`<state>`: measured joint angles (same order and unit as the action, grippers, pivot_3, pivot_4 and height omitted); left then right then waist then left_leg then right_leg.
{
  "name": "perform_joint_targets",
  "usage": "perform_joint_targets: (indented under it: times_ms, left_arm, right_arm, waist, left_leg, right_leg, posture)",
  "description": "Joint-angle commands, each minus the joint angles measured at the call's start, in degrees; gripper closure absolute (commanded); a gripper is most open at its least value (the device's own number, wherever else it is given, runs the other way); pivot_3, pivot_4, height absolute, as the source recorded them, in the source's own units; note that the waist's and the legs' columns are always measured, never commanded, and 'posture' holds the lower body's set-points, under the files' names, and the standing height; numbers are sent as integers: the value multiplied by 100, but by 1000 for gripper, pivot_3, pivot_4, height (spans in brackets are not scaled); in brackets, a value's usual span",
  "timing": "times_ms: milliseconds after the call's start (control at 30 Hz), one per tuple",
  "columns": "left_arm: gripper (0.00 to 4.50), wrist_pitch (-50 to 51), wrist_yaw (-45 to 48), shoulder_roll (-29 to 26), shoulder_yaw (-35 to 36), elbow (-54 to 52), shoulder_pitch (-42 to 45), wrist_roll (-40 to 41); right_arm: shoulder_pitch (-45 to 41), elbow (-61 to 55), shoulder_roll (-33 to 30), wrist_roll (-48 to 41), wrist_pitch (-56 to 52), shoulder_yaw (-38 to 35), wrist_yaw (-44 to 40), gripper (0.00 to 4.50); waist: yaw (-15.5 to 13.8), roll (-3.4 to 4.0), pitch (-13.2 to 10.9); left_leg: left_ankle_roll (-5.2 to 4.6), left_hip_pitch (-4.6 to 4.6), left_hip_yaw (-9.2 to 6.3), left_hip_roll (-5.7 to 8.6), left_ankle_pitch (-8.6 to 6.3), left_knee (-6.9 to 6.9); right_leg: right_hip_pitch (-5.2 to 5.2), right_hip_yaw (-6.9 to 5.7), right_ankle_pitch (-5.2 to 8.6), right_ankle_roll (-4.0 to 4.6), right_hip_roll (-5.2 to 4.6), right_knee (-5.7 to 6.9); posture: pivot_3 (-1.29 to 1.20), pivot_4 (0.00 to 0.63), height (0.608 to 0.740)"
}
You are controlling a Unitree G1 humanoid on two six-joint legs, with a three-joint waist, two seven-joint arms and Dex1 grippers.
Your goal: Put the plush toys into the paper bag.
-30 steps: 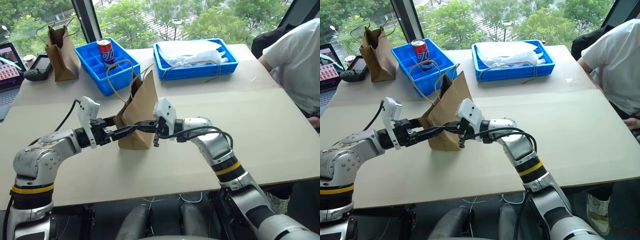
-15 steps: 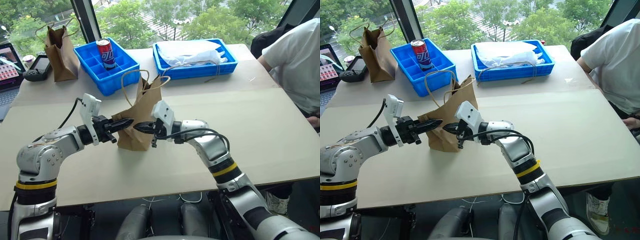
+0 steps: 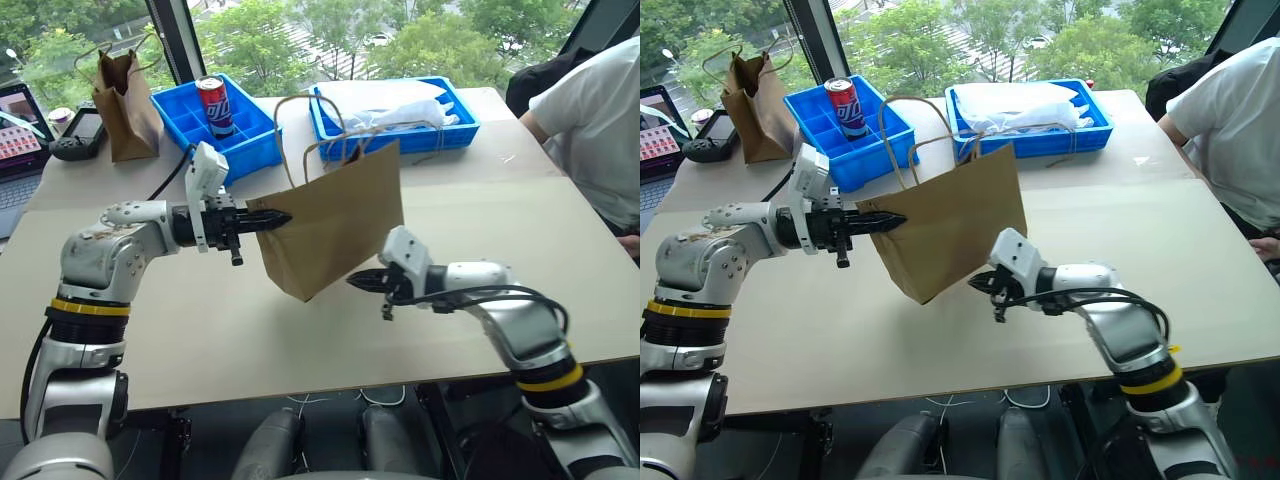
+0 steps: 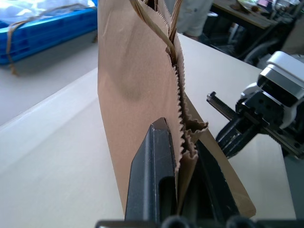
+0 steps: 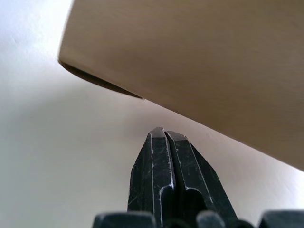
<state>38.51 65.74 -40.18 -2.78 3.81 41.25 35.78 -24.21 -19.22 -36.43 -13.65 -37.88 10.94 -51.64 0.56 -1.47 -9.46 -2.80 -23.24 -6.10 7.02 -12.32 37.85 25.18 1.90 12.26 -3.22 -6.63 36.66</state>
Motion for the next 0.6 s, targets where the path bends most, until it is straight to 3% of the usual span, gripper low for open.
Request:
perform_joint_targets:
  times_ms: [33, 200, 300, 467, 600]
  left_arm:
    - [4487, -706, 975, -51, -346, 504, 470, -414]
    - [4487, -1717, 1985, 39, -696, 1464, 1155, -997]
    - [4487, -2536, 2443, 108, -824, 2061, 1461, -1392]
    - [4487, -3199, 2676, 184, -981, 2536, 1660, -1406]
    - [4487, -3563, 2676, 123, -1278, 2665, 1568, -1198]
  right_arm:
    - [385, -824, -631, -431, -390, -810, -189, 4500]
    - [1485, -1779, -1446, -1349, -1095, -2297, -550, 4500]
    - [2004, -2172, -1459, -2125, -1502, -3331, -586, 4500]
    - [2306, -2339, -1506, -3195, -1990, -4489, -506, 4500]
    - [2163, -2226, -1662, -3930, -2271, -5010, -303, 4500]
  waist:
    - [10, 0, 0]
    - [-41, -2, -1]
    - [-52, -3, -1]
    - [-78, -4, -2]
    - [-101, -4, -2]
  left_leg:
    - [-1, -1, 0, 0, -1, 0]
    - [-12, -9, 4, -2, -6, 1]
    - [-20, -8, 5, -9, -11, 1]
    - [-28, -8, 12, -9, -15, 2]
    - [-31, -9, 13, -9, -16, 4]
  right_leg:
    - [0, 0, 0, 0, 0, -2]
    - [-4, 0, 1, -1, -3, -18]
    - [-19, -2, 0, -1, 0, -49]
    - [-21, 4, -1, -2, -4, -53]
    - [-21, 6, -1, -3, -5, -53]
  posture:
    - [0, 150, 740]
    - [0, 150, 740]
    - [0, 150, 740]
    - [0, 150, 740]
    - [0, 150, 740]
